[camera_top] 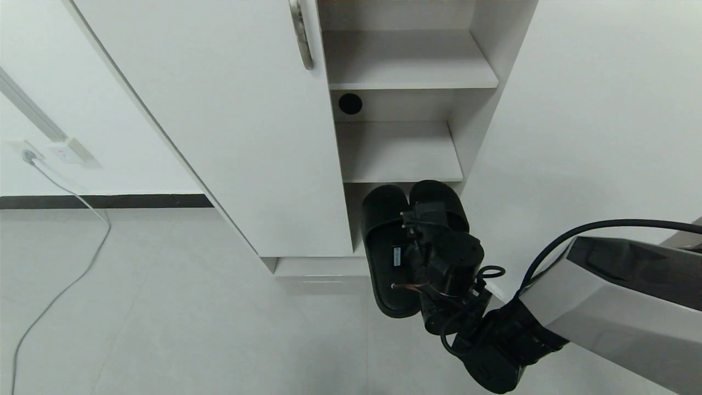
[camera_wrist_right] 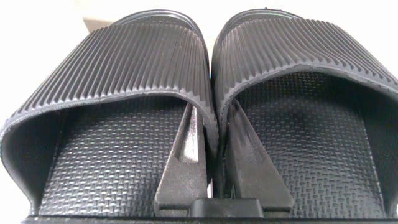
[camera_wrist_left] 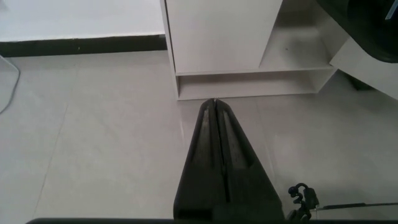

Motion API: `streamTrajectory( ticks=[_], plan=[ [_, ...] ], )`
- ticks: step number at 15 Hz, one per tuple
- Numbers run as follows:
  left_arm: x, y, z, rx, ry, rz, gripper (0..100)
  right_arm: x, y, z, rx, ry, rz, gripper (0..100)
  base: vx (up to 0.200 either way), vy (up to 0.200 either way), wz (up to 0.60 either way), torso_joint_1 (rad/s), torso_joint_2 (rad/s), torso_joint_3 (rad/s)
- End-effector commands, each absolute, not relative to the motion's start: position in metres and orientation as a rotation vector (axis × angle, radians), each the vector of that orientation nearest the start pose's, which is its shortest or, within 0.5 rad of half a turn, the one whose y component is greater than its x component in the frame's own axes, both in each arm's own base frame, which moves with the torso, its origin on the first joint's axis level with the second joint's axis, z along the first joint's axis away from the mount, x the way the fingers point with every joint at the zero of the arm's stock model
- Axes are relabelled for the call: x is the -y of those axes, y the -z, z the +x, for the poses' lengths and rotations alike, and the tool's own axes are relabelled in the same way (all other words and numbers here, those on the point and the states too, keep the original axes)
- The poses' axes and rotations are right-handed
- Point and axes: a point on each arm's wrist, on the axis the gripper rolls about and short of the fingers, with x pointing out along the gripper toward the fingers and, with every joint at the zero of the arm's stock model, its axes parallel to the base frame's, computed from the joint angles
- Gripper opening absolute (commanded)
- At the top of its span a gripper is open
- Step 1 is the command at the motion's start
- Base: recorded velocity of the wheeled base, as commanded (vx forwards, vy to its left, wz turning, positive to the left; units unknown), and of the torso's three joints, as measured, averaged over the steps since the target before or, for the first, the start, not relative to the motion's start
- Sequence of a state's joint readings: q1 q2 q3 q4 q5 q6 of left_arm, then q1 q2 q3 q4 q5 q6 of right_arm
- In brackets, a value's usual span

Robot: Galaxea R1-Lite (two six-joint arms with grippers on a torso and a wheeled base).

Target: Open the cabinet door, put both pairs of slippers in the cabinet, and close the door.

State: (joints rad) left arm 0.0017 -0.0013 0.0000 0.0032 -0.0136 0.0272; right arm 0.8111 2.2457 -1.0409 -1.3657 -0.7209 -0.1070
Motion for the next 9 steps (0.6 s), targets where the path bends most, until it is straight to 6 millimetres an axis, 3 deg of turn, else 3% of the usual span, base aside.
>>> streamTrajectory(
  ticks=[1,9],
  plan=[
    [0.0004,-0.0752,-0.0228,-0.003,0.011,0.028,0,-0.2892,-0.1173,0.2994,0.128,-0.076,0.012,0,0.2,0.0,0.0,0.012,0.01,-0.002],
    [0.0003,-0.0752,-0.0228,-0.003,0.011,0.028,0,-0.2887,-0.118,0.3024,0.13,-0.071,0.012,0,0.2,0.0,0.0,0.003,0.0,0.002]
  ],
)
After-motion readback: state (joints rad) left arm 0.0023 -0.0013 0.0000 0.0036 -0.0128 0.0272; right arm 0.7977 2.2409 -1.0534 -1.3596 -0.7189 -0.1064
